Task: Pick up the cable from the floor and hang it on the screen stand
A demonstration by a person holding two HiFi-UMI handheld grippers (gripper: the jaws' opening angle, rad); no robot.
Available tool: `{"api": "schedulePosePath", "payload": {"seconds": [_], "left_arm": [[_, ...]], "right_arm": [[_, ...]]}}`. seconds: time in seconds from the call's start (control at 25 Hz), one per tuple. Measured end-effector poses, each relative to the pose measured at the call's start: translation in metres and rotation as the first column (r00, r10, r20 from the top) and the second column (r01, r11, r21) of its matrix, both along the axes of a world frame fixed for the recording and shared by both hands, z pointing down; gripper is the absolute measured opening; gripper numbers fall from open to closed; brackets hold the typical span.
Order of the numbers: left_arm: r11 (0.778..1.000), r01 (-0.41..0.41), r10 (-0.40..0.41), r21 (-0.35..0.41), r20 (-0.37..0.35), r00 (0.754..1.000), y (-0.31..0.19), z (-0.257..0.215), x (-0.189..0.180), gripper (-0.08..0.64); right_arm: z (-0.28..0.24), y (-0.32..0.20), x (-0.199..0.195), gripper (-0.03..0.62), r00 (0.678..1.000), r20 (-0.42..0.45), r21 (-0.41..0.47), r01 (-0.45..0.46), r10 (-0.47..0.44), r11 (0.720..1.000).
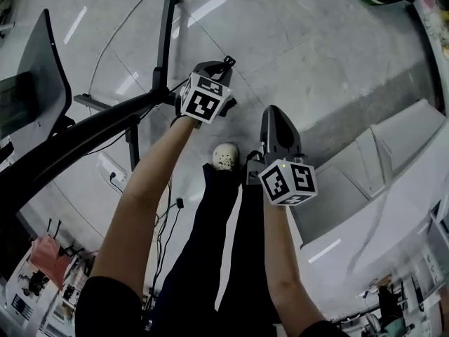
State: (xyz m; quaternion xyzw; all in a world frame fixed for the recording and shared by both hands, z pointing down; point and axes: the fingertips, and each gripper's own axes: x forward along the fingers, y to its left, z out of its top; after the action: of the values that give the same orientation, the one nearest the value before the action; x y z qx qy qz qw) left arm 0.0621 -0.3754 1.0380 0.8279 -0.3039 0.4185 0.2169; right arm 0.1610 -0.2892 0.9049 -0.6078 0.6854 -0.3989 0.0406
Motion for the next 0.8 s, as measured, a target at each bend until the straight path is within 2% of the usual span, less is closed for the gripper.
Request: {"api": "schedulePosePath", "payload": {"seconds": [0.24, 0.6, 0.8], "left_arm": [[0.999, -0.001, 0.002, 0.038, -0.035, 0.999, -0.001, -0.057, 0.006, 0.051], [0.997, 0.025, -0.019, 0.073, -0.083, 0.996, 0.001, -0.137, 0.011, 0.051], [0.996, 0.024, -0.017, 0.091, -0.082, 0.997, 0.011, -0.168, 0.009, 0.051]], "right_arm": [[-0.048, -0.007, 0.003, 0.025, 0.999, 0.009, 0.01, -0.05, 0.05, 0.999], [-0.117, -0.019, 0.003, 0.025, 0.999, -0.02, 0.036, -0.029, 0.03, 0.999], [-0.151, -0.022, 0.003, 0.025, 0.999, -0.045, 0.048, -0.016, 0.018, 0.999]]}}
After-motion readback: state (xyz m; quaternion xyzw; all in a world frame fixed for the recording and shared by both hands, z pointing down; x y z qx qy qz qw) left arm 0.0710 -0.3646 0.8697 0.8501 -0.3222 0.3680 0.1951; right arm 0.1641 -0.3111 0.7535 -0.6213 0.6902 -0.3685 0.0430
